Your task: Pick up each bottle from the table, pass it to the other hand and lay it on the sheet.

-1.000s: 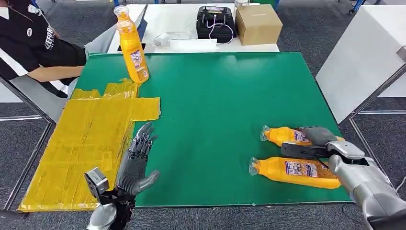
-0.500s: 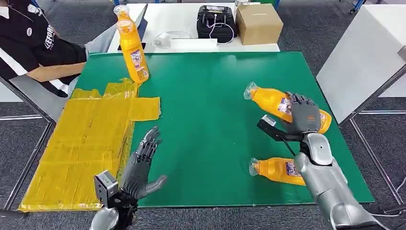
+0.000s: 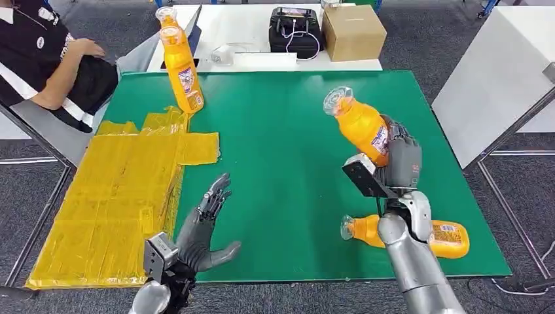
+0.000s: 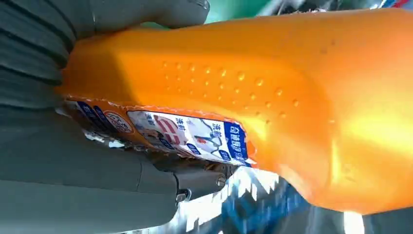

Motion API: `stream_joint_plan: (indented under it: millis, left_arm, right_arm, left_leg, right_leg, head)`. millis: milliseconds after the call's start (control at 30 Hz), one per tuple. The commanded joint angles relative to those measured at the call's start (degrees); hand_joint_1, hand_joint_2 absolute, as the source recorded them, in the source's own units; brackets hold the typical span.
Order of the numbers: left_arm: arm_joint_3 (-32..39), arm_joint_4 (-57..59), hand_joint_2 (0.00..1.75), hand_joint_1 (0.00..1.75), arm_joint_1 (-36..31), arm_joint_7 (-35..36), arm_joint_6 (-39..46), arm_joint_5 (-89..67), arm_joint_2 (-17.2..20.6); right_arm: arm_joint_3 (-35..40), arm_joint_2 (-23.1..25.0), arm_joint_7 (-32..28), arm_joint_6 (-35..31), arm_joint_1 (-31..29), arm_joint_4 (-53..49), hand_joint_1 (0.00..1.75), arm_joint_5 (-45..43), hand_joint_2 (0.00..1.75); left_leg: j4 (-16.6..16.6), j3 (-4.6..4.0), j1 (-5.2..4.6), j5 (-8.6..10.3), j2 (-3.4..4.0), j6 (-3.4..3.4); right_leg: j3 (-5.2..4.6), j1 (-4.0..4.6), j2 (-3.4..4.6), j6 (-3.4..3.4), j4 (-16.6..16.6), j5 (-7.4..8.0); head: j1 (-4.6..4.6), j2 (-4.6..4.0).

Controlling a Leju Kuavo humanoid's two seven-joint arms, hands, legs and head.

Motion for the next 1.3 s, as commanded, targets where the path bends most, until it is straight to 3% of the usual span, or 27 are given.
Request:
stream_joint_plan:
  millis: [33, 233, 333, 367, 433, 467, 733, 933, 1300]
  left_arm:
    - [-5.3, 5.6, 1.75, 0.0, -4.5, 1.4, -0.4, -0.2, 0.8]
    - [-6.2, 6.4, 1.75, 0.0, -5.9, 2.2, -0.2, 0.3, 0.3]
    - [-6.2, 6.6, 1.75, 0.0, -6.0, 2.3, -0.2, 0.5, 0.2]
    - [-6.2, 6.6, 1.75, 0.0, -6.0, 2.3, -0.2, 0.5, 0.2]
    - [-6.2, 6.6, 1.75, 0.0, -6.0, 2.3, -0.2, 0.5, 0.2]
    - [-6.2, 6.6, 1.75, 0.0, -6.0, 2.3, -0.2, 0.5, 0.2]
    - [-6.2, 6.6, 1.75, 0.0, -6.0, 2.3, -0.2, 0.5, 0.2]
    - [-6.5, 7.5, 1.75, 0.0, -6.7, 3.0, -0.1, 1.3, -0.3]
    - [-2.5, 9.7, 1.75, 0.0, -7.1, 3.5, 9.4, -4.5, -2.3]
  right_arm:
    - [11.8, 8.1, -3.8, 11.3, 1.3, 3.9, 1.75, -8.8, 1.75]
    - [18.7, 11.8, -5.1, 14.8, 1.2, 10.1, 1.75, -12.0, 1.75]
    - [19.9, 12.2, -5.1, 14.8, 1.0, 11.2, 1.75, -11.7, 1.75]
    - [19.9, 12.2, -5.1, 14.8, 1.0, 11.2, 1.75, -11.7, 1.75]
    - [19.9, 12.2, -5.1, 14.8, 1.0, 11.2, 1.75, -11.7, 1.75]
    - [19.9, 12.1, -5.1, 14.8, 1.0, 11.2, 1.75, -11.7, 1.75]
    - [19.9, 12.1, -5.1, 14.8, 1.0, 11.2, 1.75, -11.7, 1.75]
    - [22.6, 15.1, -6.2, 15.0, -0.3, 18.1, 1.75, -12.2, 1.75]
    - [31.4, 14.9, -6.7, 16.2, 3.8, 12.6, 1.75, -12.1, 1.75]
  left_leg:
    - [-0.1, 0.2, 0.05, -0.07, 0.2, -0.1]
    - [-0.1, 0.36, 0.17, -0.12, 0.21, -0.11]
    - [-0.2, 0.99, 0.39, -0.35, 0.46, -0.26]
    - [-0.1, 0.23, 0.14, -0.07, 0.12, -0.08]
    - [-0.1, 0.63, 0.29, -0.23, 0.22, -0.16]
    - [-0.1, 0.17, 0.09, -0.04, 0.04, -0.06]
    - [-0.1, 0.23, 0.07, -0.08, 0.06, -0.1]
    - [-0.1, 0.24, 0.09, -0.09, 0.12, -0.1]
    - [-0.1, 0.3, 0.13, -0.12, 0.0, -0.11]
  right_leg:
    - [0.15, 0.06, 0.15, -0.09, -0.1, -0.02]
    - [0.32, 0.19, 0.14, -0.11, -0.1, -0.07]
    - [1.04, 0.44, 0.26, -0.25, -0.5, -0.17]
    - [0.21, 0.17, 0.07, -0.08, -0.1, -0.06]
    - [0.71, 0.33, 0.09, -0.16, -0.3, -0.14]
    - [0.14, 0.12, 0.01, -0.08, -0.1, -0.07]
    - [0.24, 0.11, 0.02, -0.11, -0.1, -0.08]
    - [0.22, 0.14, 0.08, -0.11, -0.1, -0.07]
    - [0.34, 0.18, -0.07, -0.12, -0.1, -0.14]
  head:
    - [-0.02, 0.0]
    - [-0.02, 0.0]
    - [-0.02, 0.0]
    - [0.0, 0.0]
    - [-0.02, 0.0]
    - [0.0, 0.0]
    - [0.0, 0.0]
    - [0.0, 0.0]
    - [0.0, 0.0]
